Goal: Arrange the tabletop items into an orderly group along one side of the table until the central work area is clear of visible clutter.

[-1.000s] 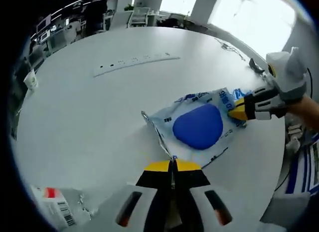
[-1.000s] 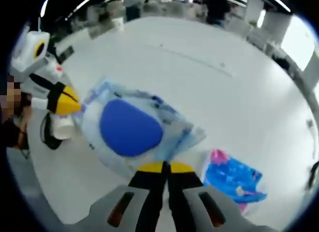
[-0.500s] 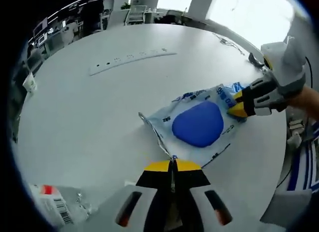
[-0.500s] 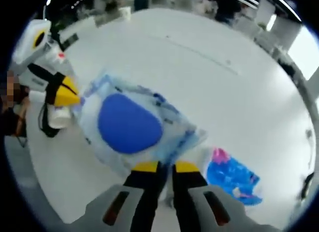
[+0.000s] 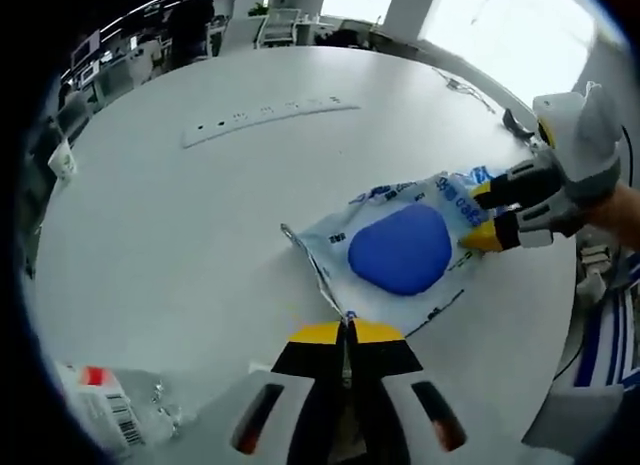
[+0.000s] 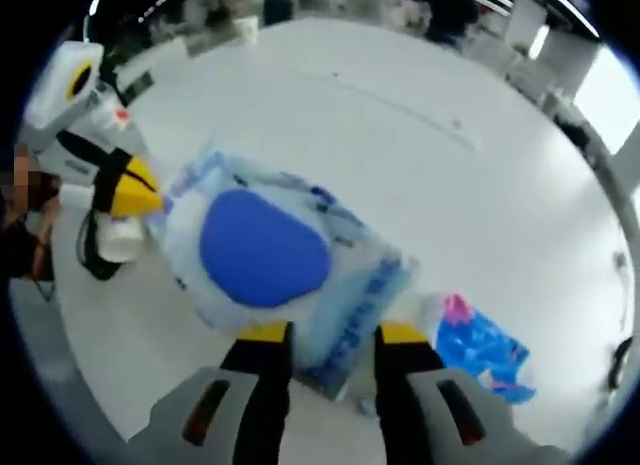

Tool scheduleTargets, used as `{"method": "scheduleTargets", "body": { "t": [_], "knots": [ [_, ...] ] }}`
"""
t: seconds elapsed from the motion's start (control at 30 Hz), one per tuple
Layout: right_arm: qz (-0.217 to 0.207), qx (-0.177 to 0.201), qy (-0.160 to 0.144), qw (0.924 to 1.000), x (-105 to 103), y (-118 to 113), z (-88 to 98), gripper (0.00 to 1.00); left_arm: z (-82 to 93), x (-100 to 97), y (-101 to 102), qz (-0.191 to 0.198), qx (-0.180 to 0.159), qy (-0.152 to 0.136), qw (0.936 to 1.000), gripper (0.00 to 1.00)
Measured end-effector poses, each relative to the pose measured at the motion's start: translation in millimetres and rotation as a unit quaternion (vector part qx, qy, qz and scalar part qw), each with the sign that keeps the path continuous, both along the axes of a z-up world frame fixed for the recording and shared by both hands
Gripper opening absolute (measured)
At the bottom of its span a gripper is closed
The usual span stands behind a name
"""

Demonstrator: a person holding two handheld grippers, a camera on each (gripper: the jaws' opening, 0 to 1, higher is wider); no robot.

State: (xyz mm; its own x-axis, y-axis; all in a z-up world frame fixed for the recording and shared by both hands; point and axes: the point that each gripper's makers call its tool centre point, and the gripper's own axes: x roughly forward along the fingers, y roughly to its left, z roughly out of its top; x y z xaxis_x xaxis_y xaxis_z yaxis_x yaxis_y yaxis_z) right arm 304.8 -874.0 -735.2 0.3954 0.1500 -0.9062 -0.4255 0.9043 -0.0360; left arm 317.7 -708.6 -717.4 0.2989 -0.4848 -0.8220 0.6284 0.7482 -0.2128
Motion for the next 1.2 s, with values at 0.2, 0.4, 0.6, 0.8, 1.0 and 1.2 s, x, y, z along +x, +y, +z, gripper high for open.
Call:
{"method": "scheduleTargets", "body": {
  "t": [0.2, 0.4, 0.6, 0.8, 1.0, 1.2],
  "knots": [
    [0.014, -0.015, -0.004, 0.9998, 0.4, 6.4, 2.8, 0.59, -0.4, 2.0, 0.9, -0.008, 0.015, -0.017, 0.9997, 0.03],
    [0.013, -0.029, -0.008, 0.9995, -3.3, -0.8, 4.9, 0.70, 5.5, 4.3, 0.5, 0.002, 0.011, -0.049, 0.9987, 0.33],
    [0.027, -0.032, -0.022, 0.9989, -3.5, -4.1, 9.1, 0.79, 12.2, 15.3, 1.3, 0.009, -0.004, -0.080, 0.9968, 0.49],
    [0.025, -0.035, -0.027, 0.9987, -4.0, -9.0, 12.7, 0.84, 19.9, 19.7, 0.2, 0.024, -0.014, -0.092, 0.9954, 0.70],
    [0.025, -0.038, -0.026, 0.9986, -9.7, -13.3, 15.5, 0.86, 25.8, 18.9, -0.5, 0.028, -0.019, -0.096, 0.9948, 0.78],
    [0.030, -0.039, -0.022, 0.9986, -17.0, -17.5, 17.5, 0.85, 31.4, 14.9, 1.7, 0.032, -0.019, -0.096, 0.9947, 0.87]
  ]
}}
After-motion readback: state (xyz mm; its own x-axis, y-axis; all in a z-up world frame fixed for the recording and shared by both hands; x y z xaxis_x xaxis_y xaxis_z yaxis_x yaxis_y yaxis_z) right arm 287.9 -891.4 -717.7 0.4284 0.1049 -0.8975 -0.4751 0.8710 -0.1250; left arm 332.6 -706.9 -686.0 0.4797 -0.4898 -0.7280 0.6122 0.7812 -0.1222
